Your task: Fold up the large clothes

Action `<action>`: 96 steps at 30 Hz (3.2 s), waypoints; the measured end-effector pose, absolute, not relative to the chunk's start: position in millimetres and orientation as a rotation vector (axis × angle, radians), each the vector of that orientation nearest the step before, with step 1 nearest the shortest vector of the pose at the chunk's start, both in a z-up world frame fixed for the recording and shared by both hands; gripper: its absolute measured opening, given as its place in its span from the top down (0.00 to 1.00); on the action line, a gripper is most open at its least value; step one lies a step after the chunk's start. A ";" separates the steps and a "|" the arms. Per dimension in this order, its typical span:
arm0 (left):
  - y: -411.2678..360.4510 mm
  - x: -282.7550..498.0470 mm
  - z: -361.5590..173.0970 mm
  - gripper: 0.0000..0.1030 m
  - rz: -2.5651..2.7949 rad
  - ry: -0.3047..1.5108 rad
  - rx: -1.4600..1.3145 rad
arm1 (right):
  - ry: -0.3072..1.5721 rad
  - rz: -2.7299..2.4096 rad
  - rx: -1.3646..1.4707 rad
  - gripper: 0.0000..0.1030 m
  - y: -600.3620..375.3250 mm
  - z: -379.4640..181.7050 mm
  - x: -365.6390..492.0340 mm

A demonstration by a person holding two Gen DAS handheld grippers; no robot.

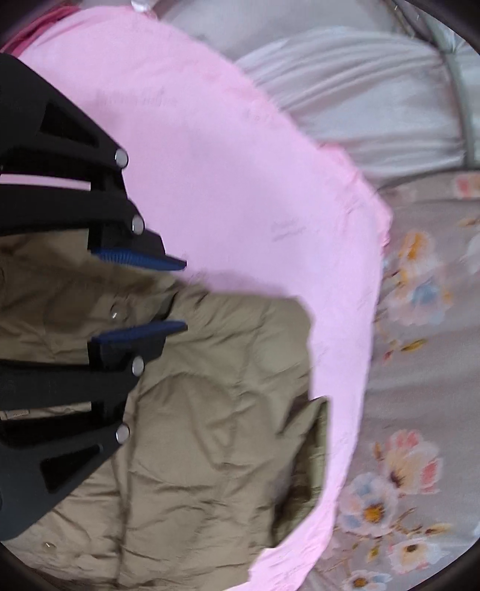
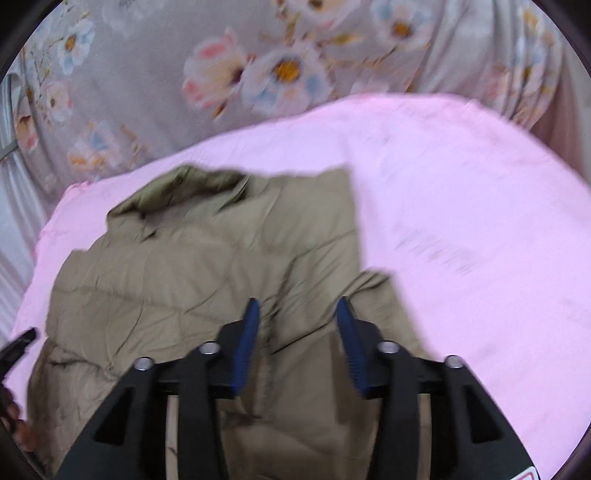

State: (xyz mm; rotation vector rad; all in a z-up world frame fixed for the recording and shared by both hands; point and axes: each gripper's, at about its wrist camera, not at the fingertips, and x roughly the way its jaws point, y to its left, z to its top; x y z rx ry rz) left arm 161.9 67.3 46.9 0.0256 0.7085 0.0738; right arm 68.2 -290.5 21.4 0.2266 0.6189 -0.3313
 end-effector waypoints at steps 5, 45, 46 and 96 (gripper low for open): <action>22.8 177.0 81.0 0.67 -0.034 0.684 0.014 | 0.638 -0.167 0.216 0.56 -255.9 43.9 89.2; -11.1 228.3 39.6 0.50 -0.164 0.781 -0.020 | 0.675 -0.024 0.320 0.43 -251.1 21.6 140.8; -5.7 237.5 49.4 0.48 -0.175 0.781 -0.055 | 0.665 -0.029 0.354 0.41 -261.2 27.8 147.3; -22.3 385.7 79.9 0.83 -0.167 0.789 -0.161 | 0.686 -0.091 0.294 0.82 -296.2 86.1 282.1</action>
